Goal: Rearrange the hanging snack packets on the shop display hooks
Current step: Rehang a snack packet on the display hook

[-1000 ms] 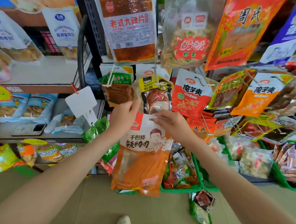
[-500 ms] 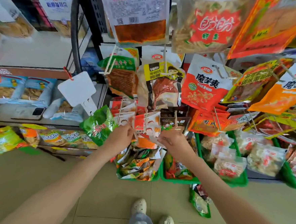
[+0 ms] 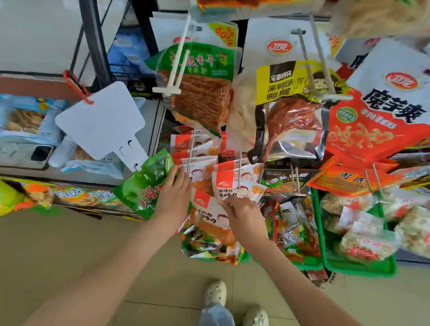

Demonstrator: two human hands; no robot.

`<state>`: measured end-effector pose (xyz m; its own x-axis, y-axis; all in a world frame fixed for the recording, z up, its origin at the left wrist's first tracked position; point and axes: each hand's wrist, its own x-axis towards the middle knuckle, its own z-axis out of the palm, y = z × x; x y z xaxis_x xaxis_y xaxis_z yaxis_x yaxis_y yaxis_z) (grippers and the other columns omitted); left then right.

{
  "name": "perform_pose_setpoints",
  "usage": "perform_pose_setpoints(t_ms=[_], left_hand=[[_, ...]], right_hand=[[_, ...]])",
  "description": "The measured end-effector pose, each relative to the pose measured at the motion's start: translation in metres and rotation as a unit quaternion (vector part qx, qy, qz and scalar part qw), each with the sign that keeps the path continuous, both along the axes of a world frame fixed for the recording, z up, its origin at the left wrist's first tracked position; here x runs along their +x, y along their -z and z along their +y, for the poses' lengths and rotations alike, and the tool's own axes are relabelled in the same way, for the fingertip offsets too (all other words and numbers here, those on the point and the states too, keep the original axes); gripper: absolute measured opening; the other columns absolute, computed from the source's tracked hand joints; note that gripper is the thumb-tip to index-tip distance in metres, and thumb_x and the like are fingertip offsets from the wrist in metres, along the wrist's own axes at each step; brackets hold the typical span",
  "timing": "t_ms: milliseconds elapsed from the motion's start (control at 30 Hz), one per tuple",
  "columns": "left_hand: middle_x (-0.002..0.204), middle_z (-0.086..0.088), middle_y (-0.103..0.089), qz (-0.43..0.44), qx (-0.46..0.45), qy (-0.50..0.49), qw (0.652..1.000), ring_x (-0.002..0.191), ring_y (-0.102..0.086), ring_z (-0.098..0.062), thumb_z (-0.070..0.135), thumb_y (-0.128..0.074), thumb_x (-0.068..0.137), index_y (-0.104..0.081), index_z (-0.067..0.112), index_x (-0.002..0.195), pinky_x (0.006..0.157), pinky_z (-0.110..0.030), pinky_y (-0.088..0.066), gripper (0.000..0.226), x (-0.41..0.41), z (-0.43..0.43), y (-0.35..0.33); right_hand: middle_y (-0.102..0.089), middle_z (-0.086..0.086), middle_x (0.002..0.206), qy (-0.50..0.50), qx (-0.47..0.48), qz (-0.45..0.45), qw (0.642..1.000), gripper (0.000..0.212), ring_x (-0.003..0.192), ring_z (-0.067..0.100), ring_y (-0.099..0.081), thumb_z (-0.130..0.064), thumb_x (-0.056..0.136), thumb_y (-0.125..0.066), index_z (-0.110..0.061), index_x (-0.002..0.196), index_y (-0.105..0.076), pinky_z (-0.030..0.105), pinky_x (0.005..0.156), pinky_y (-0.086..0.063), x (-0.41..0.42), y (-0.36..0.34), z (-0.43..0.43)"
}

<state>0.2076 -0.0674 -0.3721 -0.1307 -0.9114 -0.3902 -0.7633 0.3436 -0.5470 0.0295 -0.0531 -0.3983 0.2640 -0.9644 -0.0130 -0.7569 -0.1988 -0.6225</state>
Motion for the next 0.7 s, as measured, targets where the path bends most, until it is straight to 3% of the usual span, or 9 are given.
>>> perform_pose_setpoints(t_ms=[267, 400, 533, 700], left_hand=[[0.153, -0.017, -0.022, 0.049, -0.01, 0.017, 0.999, 0.143, -0.01, -0.033, 0.022, -0.018, 0.099, -0.011, 0.001, 0.147, 0.11, -0.047, 0.016, 0.053, 0.03, 0.007, 0.012], [0.15, -0.017, -0.026, 0.039, 0.011, -0.003, 0.999, 0.14, -0.015, -0.034, 0.022, -0.021, 0.099, -0.015, -0.003, 0.145, 0.114, -0.049, 0.009, 0.053, 0.029, 0.002, 0.014], [0.139, -0.01, -0.039, 0.035, 0.022, -0.027, 0.999, 0.131, -0.026, -0.029, 0.034, -0.032, 0.095, -0.04, 0.006, 0.138, 0.115, -0.047, -0.002, 0.052, 0.019, -0.017, 0.014], [0.152, -0.016, -0.023, -0.047, 0.019, -0.015, 0.999, 0.142, -0.006, -0.037, 0.06, -0.019, 0.091, -0.021, 0.008, 0.147, 0.109, -0.055, 0.018, 0.077, 0.017, -0.036, 0.009]], right_hand=[[-0.057, 0.01, 0.066, 0.015, 0.021, 0.056, 0.998, 0.013, 0.068, 0.03, -0.051, 0.001, 0.087, -0.051, -0.004, 0.079, -0.06, 0.032, 0.056, -0.035, 0.004, 0.01, -0.023], [-0.042, 0.001, 0.052, -0.001, -0.026, 0.078, 0.997, 0.018, 0.054, 0.02, -0.04, 0.009, 0.071, -0.065, -0.007, 0.067, -0.058, 0.029, 0.049, -0.028, 0.013, 0.009, -0.028], [-0.052, -0.002, 0.045, -0.079, -0.055, 0.164, 0.982, 0.041, 0.044, 0.019, -0.05, 0.009, 0.034, -0.082, -0.014, 0.061, -0.06, 0.021, 0.042, -0.036, 0.029, 0.017, -0.031], [-0.057, 0.0, 0.049, -0.129, -0.063, 0.159, 0.977, 0.051, 0.049, 0.022, -0.054, 0.012, 0.025, -0.078, -0.012, 0.068, -0.063, 0.023, 0.048, -0.045, 0.043, 0.032, -0.033]])
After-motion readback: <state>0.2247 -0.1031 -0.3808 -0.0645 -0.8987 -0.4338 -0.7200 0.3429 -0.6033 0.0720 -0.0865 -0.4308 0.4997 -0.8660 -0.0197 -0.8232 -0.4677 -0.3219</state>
